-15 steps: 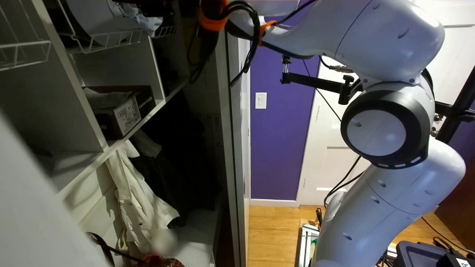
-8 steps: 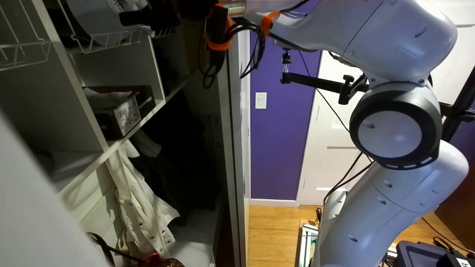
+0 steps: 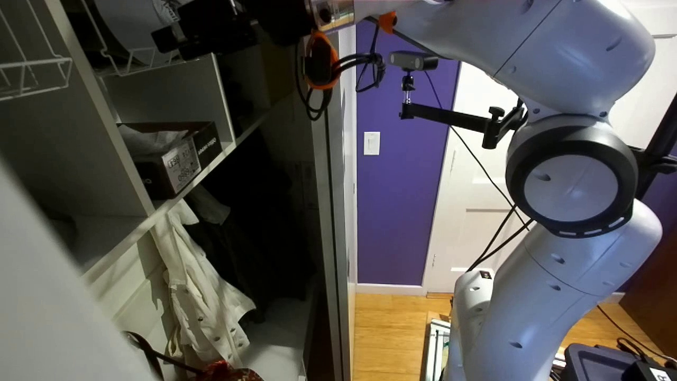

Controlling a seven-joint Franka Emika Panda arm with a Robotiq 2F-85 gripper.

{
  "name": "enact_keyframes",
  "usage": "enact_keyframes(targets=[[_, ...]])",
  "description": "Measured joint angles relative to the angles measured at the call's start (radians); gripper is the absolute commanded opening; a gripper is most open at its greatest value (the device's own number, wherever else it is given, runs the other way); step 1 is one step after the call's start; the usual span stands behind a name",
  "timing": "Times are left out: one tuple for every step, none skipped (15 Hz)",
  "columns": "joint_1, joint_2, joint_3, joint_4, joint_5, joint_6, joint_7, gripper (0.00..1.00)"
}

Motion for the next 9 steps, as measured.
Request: enact_keyframes(targets=[[0.017, 0.002, -0.014, 0.009, -0.02, 0.0, -0.015, 0.25], [0.03, 0.007, -0.027, 0.022, -0.032, 0.0, -0.027, 0.42], [0.005, 0.012, -0.016, 0.025, -0.013, 0.0, -0.036, 0.36], [-0.043, 0.016, 0.011, 0.02, 0.007, 0.0, -0.047, 0.3], [-0.078, 0.019, 0.033, 0.018, 0.019, 0.0, -0.053, 0.26], [-0.092, 0.021, 0.044, 0.018, 0.021, 0.0, -0.054, 0.06], [-0.098, 0.023, 0.048, 0.018, 0.022, 0.0, -0.054, 0.04], [-0.12, 0.025, 0.06, 0.018, 0.028, -0.001, -0.059, 0.0], [-0.16, 0.028, 0.081, 0.018, 0.03, -0.01, -0.075, 0.0]])
